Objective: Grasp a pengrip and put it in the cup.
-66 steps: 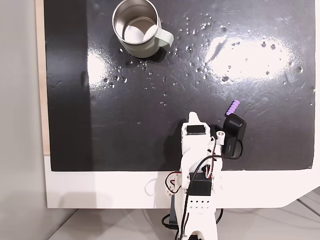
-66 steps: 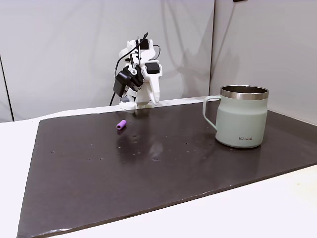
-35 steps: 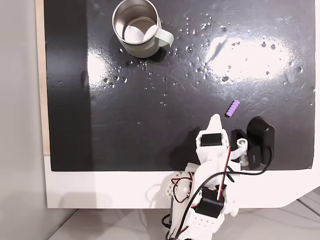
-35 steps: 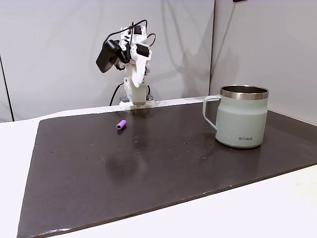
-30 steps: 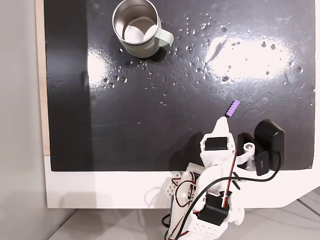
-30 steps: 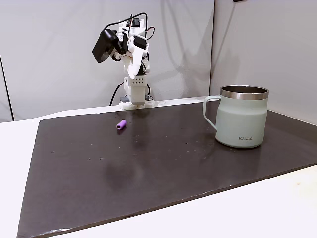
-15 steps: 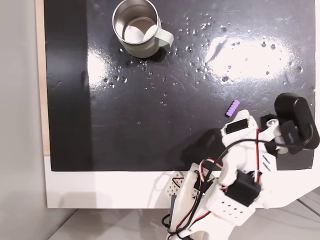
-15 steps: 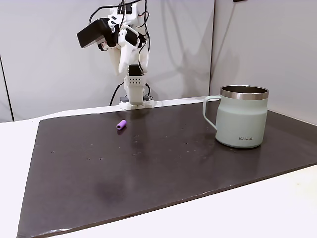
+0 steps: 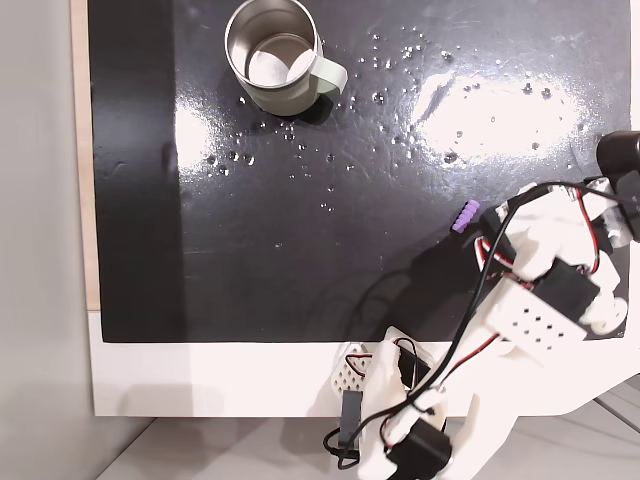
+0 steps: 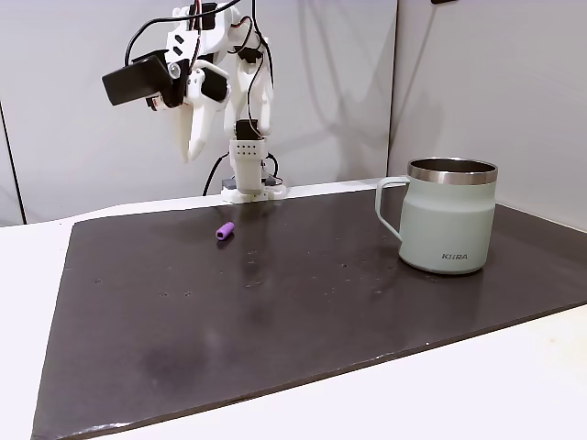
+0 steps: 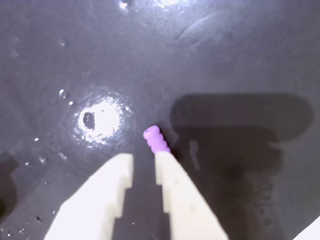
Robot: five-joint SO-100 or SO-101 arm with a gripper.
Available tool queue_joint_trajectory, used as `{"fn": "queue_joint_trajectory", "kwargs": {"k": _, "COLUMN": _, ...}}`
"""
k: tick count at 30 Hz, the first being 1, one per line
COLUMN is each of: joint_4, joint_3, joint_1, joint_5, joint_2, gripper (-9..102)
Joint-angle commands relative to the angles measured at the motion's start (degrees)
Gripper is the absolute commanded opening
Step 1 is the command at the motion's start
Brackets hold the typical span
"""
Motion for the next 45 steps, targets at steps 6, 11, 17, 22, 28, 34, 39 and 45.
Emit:
{"fn": "queue_joint_trajectory", "kwargs": {"k": 6, "joint_4": -4.48, "joint_3": -1.85, "joint_1": 0.18, "joint_5": -3.34, "joint_2": -8.96, "gripper": 24}}
{"fn": "queue_joint_trajectory", "kwargs": {"k": 11, "joint_4": -4.92, "joint_3": 0.62, "joint_1": -0.53, "joint_5": -6.59, "joint_2": -11.95, "gripper": 25}}
{"fn": "queue_joint_trajectory", "kwargs": {"k": 17, "joint_4": -5.36, "joint_3": 5.36, "joint_1": -3.43, "joint_5": -8.61, "joint_2": -13.71, "gripper": 25}}
{"fn": "queue_joint_trajectory", "kwargs": {"k": 22, "joint_4": -7.21, "joint_3": 10.11, "joint_1": -5.8, "joint_5": -8.61, "joint_2": -13.97, "gripper": 25}}
{"fn": "queue_joint_trajectory", "kwargs": {"k": 28, "joint_4": -8.96, "joint_3": 14.24, "joint_1": -6.68, "joint_5": -9.05, "joint_2": -13.8, "gripper": 25}}
{"fn": "queue_joint_trajectory", "kwargs": {"k": 34, "joint_4": -10.72, "joint_3": 16.26, "joint_1": -4.83, "joint_5": -12.39, "joint_2": -13.45, "gripper": 25}}
{"fn": "queue_joint_trajectory", "kwargs": {"k": 39, "joint_4": -16.44, "joint_3": 19.6, "joint_1": -3.25, "joint_5": -14.33, "joint_2": -13.36, "gripper": 22}}
{"fn": "queue_joint_trajectory", "kwargs": {"k": 45, "joint_4": -19.51, "joint_3": 21.45, "joint_1": -1.93, "joint_5": -15.12, "joint_2": -13.89, "gripper": 11}}
